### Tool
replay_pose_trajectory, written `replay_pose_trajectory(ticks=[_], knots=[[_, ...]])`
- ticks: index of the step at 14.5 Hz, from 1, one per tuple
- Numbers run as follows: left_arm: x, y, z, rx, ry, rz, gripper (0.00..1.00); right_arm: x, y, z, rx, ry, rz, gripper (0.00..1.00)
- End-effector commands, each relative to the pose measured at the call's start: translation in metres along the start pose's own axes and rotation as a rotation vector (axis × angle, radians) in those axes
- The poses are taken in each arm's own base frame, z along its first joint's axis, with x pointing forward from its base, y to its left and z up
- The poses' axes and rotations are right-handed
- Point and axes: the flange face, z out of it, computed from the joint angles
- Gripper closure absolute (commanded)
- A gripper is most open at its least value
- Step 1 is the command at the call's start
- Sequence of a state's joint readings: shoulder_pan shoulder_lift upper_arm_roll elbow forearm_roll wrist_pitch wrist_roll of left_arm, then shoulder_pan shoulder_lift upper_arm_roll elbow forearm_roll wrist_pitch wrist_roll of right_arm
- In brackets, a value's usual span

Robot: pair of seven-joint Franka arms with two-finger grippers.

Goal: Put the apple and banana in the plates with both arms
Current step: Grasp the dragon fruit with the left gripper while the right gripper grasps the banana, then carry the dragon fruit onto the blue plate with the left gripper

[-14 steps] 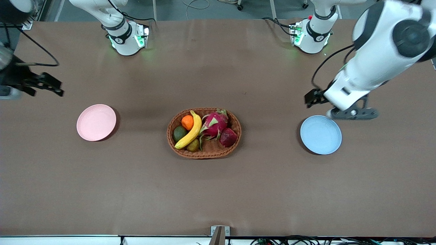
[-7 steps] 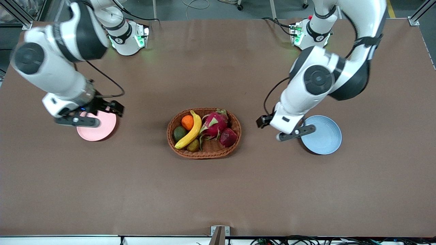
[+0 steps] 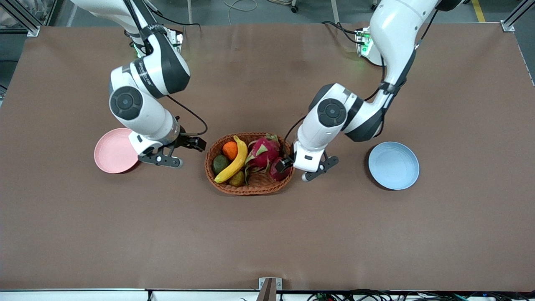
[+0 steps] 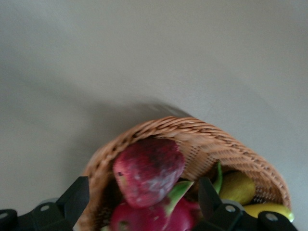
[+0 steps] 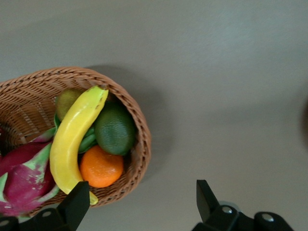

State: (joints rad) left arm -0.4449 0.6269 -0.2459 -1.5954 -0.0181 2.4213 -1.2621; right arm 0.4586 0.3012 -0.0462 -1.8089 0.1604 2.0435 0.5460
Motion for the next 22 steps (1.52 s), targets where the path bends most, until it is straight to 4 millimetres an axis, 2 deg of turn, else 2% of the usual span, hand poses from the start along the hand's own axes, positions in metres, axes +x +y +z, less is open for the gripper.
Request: replay_pose_trajectory(ticks=[1, 2, 4, 6, 9, 10, 14, 16, 17, 20, 22], knots=[[-0.004, 0.006, 0.018, -0.015, -0.003, -0.085, 0.00, 0.007, -0.014, 0.017, 0.021, -0.003, 0.057, 0.07], [-0.011, 0.005, 0.030, -0.005, -0.010, -0.103, 0.00, 0.009, -0.021, 0.027, 0.027, 0.008, 0.102, 0.07], [-0.012, 0.004, 0.039, -0.021, -0.006, -0.157, 0.00, 0.005, -0.052, 0.043, 0.030, 0.022, 0.138, 0.08], [-0.012, 0.001, 0.051, -0.010, -0.011, -0.179, 0.00, 0.014, -0.071, 0.052, 0.036, 0.029, 0.199, 0.08], [-0.011, 0.000, 0.057, -0.015, -0.012, -0.188, 0.01, 0.014, -0.097, 0.068, 0.035, 0.029, 0.280, 0.13], [-0.011, 0.000, 0.059, -0.015, -0.013, -0.193, 0.10, 0.018, -0.100, 0.076, 0.030, 0.025, 0.334, 0.14], [-0.009, 0.001, 0.055, -0.020, -0.010, -0.190, 0.66, 0.020, -0.102, 0.100, 0.007, 0.012, 0.360, 0.21], [-0.007, 0.003, 0.045, -0.028, -0.003, -0.190, 0.91, 0.021, -0.101, 0.108, 0.000, 0.004, 0.365, 0.22], [-0.003, 0.005, 0.034, -0.038, 0.002, -0.193, 0.97, 0.022, -0.101, 0.112, 0.002, -0.005, 0.371, 0.23], [0.002, 0.009, -0.001, -0.022, 0.013, -0.191, 1.00, 0.022, -0.103, 0.116, 0.022, -0.021, 0.388, 0.23], [0.020, 0.008, -0.043, -0.011, 0.041, -0.196, 1.00, 0.023, -0.105, 0.120, 0.042, -0.027, 0.401, 0.24]])
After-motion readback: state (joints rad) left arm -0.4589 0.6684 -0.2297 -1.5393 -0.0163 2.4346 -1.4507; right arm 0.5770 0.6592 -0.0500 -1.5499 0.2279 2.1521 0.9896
